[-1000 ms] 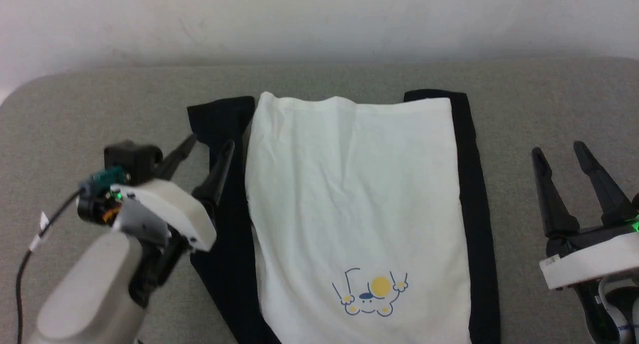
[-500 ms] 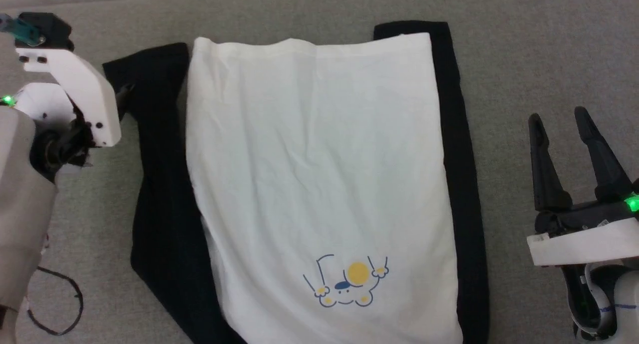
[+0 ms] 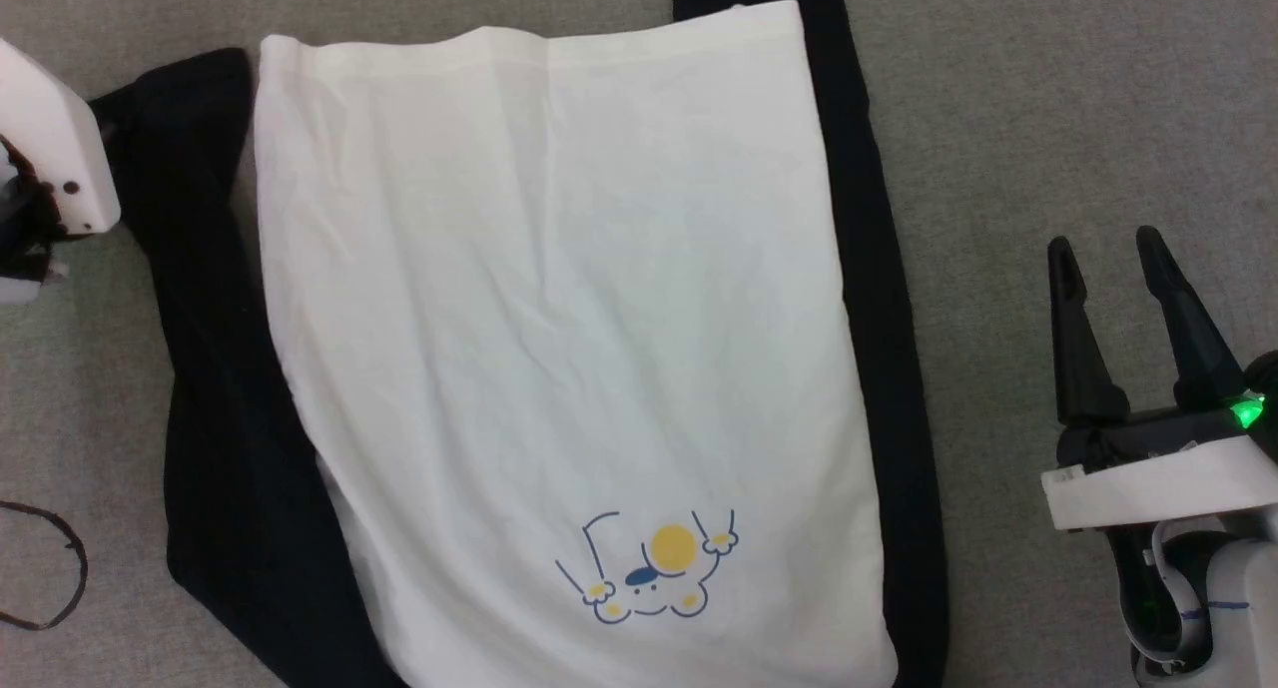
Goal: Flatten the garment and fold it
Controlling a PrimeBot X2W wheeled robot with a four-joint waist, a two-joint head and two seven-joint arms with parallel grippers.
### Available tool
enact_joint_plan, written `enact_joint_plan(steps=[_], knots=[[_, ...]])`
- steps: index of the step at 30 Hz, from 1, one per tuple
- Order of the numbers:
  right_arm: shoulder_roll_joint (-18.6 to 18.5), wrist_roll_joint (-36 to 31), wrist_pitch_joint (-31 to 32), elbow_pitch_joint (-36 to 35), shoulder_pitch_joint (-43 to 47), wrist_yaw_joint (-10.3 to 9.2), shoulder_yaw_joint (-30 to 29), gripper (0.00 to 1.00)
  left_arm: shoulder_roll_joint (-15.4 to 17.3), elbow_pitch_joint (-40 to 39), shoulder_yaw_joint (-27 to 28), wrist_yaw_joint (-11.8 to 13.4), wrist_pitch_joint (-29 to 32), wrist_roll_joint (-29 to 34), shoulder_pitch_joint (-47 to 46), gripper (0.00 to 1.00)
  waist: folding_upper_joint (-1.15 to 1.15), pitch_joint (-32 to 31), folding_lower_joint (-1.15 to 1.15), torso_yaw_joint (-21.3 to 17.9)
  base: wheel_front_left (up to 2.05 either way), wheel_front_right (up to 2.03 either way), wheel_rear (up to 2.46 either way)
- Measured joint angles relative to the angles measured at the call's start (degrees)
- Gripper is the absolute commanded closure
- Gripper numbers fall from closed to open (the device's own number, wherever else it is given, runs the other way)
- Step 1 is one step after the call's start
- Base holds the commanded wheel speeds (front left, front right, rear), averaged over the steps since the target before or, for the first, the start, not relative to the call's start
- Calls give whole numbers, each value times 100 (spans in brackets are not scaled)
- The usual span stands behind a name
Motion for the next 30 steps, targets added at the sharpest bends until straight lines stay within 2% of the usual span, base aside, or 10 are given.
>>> enact_joint_plan(steps=[1, 2, 5, 7, 16, 22, 30], knots=[[3, -2, -1, 11, -1, 0, -8, 0, 0, 14, -8, -58, 68, -8, -21, 46, 0, 16, 0, -8, 0, 0, 0], [9, -3, -1, 20, -2, 0, -21, 0, 4, 23, -10, -123, 138, -20, -44, 100, 0, 24, 0, -8, 0, 0, 0], [18, -42, -1, 60, -6, 0, -86, 0, -23, 53, -2, -203, 218, -118, -92, 100, 0, 9, 0, 26, 0, 0, 0], [19, -56, 2, 110, -12, 0, -127, 0, -93, 113, -5, -187, 11, -119, -61, 100, 0, -43, 1, 51, 0, 0, 0], [14, -138, 32, 369, 35, 0, -327, 0, -176, 224, 155, -185, -1448, -122, 506, 100, 0, -626, 1, 173, 0, 0, 0], [18, -143, 154, 506, 341, 0, -502, 0, -263, -347, 225, -199, -2168, -120, 790, 100, 0, -1222, 0, 305, 0, 0, 0], [70, -142, 315, 525, 653, 0, -647, 0, -850, -1997, 77, 343, -2361, -124, 1371, 100, 0, -1973, -1, 551, 0, 0, 0]])
